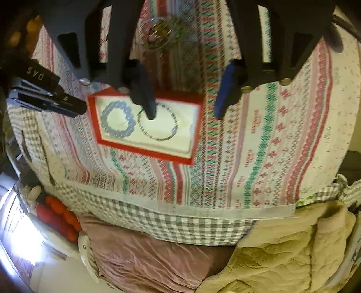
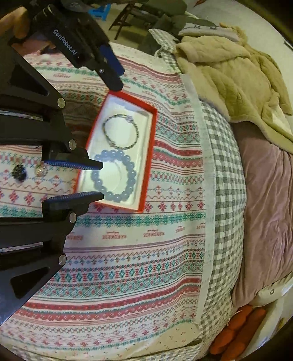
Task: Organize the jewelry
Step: 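Withdraw both tools from the box back toward the remaining jewelry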
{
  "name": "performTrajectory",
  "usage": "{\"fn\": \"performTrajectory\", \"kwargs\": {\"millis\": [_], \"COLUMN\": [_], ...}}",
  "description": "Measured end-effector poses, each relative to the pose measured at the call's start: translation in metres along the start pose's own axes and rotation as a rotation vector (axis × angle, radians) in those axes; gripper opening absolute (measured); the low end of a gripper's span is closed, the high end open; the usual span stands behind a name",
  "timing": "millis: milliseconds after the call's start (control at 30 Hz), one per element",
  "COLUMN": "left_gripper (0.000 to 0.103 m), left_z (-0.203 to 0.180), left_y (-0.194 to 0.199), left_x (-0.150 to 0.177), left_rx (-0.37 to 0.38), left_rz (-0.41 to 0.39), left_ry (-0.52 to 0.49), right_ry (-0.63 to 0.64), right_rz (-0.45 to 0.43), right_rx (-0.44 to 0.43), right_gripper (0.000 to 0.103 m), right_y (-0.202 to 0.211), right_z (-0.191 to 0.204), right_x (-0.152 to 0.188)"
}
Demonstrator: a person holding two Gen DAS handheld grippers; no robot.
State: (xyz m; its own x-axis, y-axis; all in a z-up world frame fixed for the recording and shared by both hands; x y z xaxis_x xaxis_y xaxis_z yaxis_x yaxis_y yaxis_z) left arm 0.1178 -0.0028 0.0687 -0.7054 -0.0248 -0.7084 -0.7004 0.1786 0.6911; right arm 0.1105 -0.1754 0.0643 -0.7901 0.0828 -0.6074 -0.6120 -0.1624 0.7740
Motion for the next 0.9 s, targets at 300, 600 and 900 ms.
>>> {"fn": "performTrajectory", "kwargs": {"millis": [300,600,900], "left_gripper": [0.083,0.102,0.102], "left_z": [0.000,-0.001,0.000], "left_y": [0.017,0.027,0.032], "left_x": [0.025,0.044,0.061], "left_rx": [-0.039,-0.039,-0.048], "left_rz": [0.050,0.094,0.111], "left_ry": [-0.031,-0.024,-0.052], "right_ry": [0.039,0.115,0.179], "right_rz": [-0.006,-0.036,-0.030], "right_rx": [-0.001,0.008,0.038], "right_gripper": [0.066,0.086,0.092], "right_y": [0.022,0.041,0.044], "right_z": [0.004,0.013,0.013], "right_x": [0.016,0.034,0.054]}}
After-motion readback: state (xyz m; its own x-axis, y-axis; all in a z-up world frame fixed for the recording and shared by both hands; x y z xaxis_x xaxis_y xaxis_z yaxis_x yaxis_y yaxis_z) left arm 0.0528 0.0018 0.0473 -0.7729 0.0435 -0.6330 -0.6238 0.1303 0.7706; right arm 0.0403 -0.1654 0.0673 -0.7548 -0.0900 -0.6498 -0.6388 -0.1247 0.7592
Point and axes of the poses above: each gripper's, at about its wrist camera, not at the fingertips, and y roughly against the way its jaws point, z to its left, x to its underside, the point moved 4 cm from there along -y, roughly the way its jaws point, and after that the axes turned 11 degrees about -z, right-handed, at the moved point
